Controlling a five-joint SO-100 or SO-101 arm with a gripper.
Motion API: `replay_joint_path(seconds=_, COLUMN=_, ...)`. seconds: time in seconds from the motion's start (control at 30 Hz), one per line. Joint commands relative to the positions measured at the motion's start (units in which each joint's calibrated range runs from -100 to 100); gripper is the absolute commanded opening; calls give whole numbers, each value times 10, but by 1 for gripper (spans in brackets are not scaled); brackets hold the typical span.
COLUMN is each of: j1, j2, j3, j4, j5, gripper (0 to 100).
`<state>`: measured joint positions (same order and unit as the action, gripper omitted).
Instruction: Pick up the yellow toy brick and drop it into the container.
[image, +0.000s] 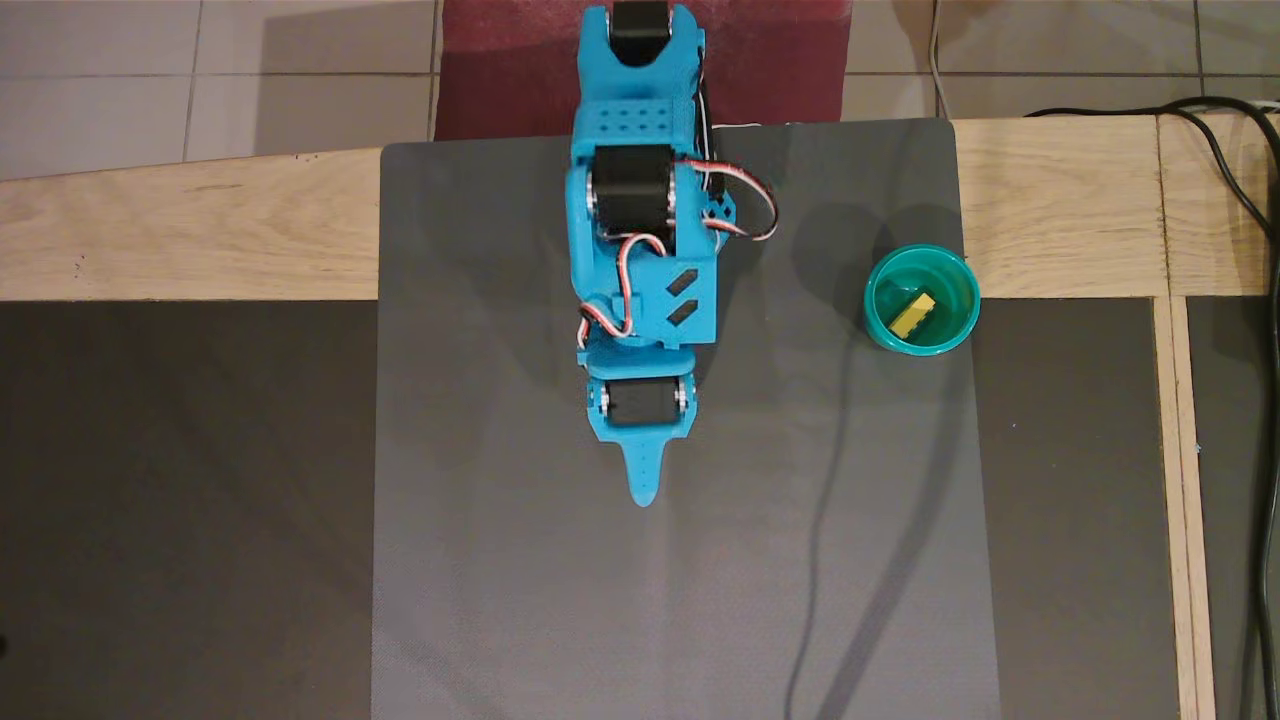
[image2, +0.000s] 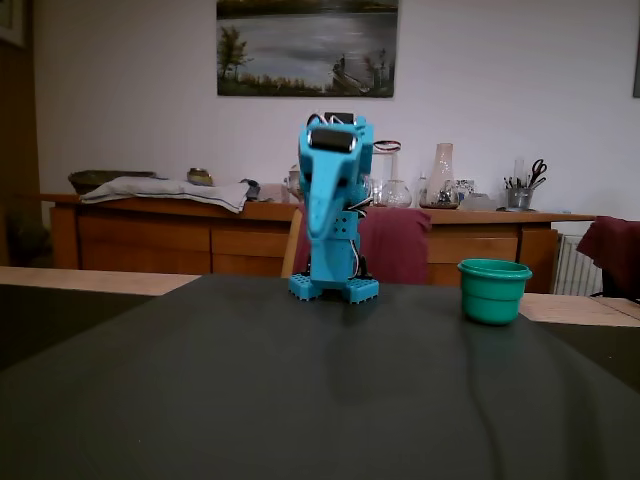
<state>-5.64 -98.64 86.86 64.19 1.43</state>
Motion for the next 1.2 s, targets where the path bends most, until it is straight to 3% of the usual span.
replay_joint_path(seconds=0.0, j1=-4, j2=-3, j3=41, j4=-31, j5=-1, gripper=0)
replay_joint_path(seconds=0.17, j1=0, j2=-3, j3=128, j4=-115, j5=2, gripper=0)
replay_joint_path(seconds=1.17, j1=1, j2=-3, j3=128, j4=-109, j5=2, gripper=0)
